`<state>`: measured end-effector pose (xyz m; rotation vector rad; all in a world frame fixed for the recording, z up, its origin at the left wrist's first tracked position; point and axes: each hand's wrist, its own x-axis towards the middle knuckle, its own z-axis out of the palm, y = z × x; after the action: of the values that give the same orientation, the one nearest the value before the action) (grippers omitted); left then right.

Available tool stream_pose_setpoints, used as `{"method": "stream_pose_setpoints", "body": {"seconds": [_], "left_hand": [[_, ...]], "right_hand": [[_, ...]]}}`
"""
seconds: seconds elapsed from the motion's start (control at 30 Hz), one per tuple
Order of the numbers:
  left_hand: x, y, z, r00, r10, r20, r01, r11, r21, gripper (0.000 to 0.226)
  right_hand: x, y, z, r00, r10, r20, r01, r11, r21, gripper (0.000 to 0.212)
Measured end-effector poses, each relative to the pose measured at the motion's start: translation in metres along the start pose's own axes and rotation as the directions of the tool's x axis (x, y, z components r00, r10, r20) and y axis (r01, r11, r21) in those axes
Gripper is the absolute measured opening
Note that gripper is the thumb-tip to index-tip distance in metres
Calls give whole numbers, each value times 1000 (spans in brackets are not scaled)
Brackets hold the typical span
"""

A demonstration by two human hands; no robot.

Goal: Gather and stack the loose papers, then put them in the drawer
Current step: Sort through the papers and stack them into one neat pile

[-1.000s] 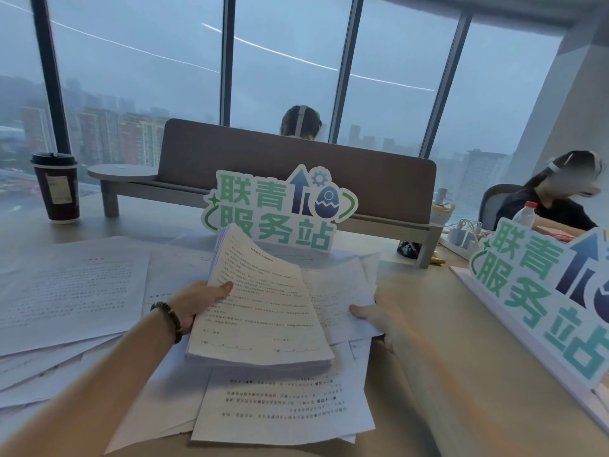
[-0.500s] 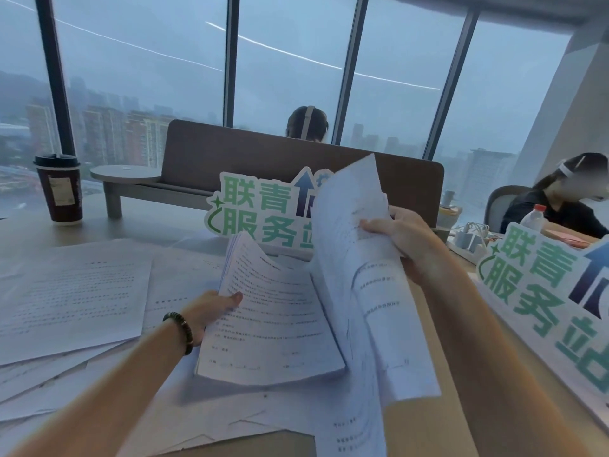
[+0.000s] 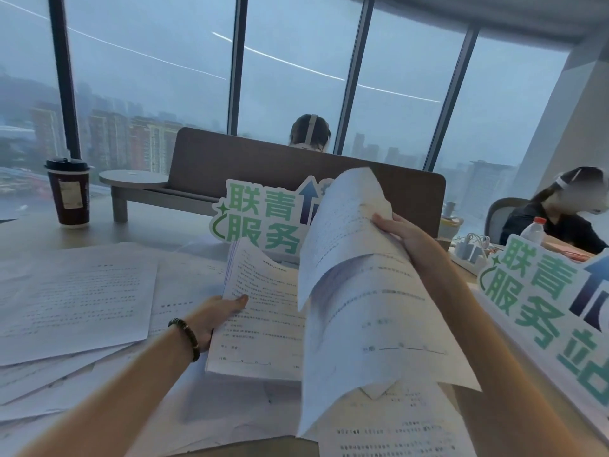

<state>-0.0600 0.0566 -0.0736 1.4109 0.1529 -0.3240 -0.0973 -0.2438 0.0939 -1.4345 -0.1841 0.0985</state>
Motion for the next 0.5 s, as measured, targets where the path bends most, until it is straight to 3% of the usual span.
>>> {"method": "stream_pose_setpoints", "body": {"seconds": [0.13,0.23,0.33,0.43,0.5], "left_hand": [[-3,2,3,1000,-24,-18,23,998,-56,24],[-2,4,4,999,-36,18,37,998,-56,42],[-1,6,6,997,-41,63,41,999,-10,49],[-4,5,8,992,-32,124,32,999,0,49],[-6,3,9,991,-26,134,23,999,23,51]], "right_hand": [[0,30,-15,987,139,-79,-141,990,-20,27],[-2,60,-22,953,187,-239,-213,973,-87,17],[0,97,-33,930,255,-265,-301,942,-150,50],[5,120,-36,913,231,-336,-318,919,-233,55],[6,131,-34,911,261,-319,-334,921,-201,53]]}}
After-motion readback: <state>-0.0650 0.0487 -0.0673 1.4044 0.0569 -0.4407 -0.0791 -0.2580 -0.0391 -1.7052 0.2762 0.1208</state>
